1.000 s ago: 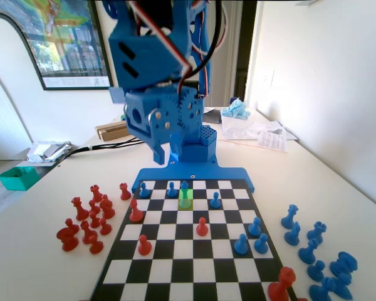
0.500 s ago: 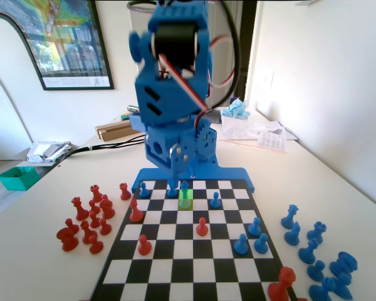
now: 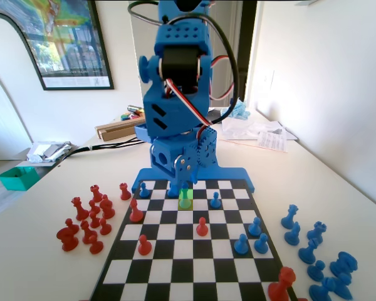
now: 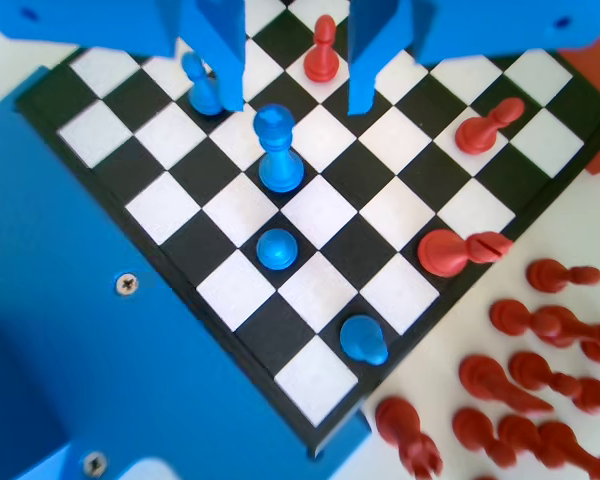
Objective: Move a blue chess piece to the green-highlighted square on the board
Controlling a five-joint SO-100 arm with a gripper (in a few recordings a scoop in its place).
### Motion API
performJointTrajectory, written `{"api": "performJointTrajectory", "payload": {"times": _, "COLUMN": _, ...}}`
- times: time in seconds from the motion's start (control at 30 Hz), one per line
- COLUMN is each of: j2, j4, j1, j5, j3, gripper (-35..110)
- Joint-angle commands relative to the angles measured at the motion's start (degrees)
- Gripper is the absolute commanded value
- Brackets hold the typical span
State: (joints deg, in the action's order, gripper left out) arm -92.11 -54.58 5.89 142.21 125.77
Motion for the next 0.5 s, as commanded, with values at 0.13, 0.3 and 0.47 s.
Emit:
{"api": "performJointTrajectory", "payload": {"times": 0.13, "j2": -1.7, "j4": 3.2, "j1": -0.4, "j5": -0.4, "j3": 3.2, "gripper": 16}}
{"api": "performJointTrajectory", "payload": {"times": 0.3, "j2": -1.8, "j4": 6.3, "j1": -0.8, "j5": -0.5, "j3": 5.8, "gripper": 15}}
{"api": "performJointTrajectory", "payload": {"times": 0.47, "j2": -1.8, "j4": 9.7, "j1": -0.9, "j5": -0.3, "j3": 8.3, "gripper": 15}}
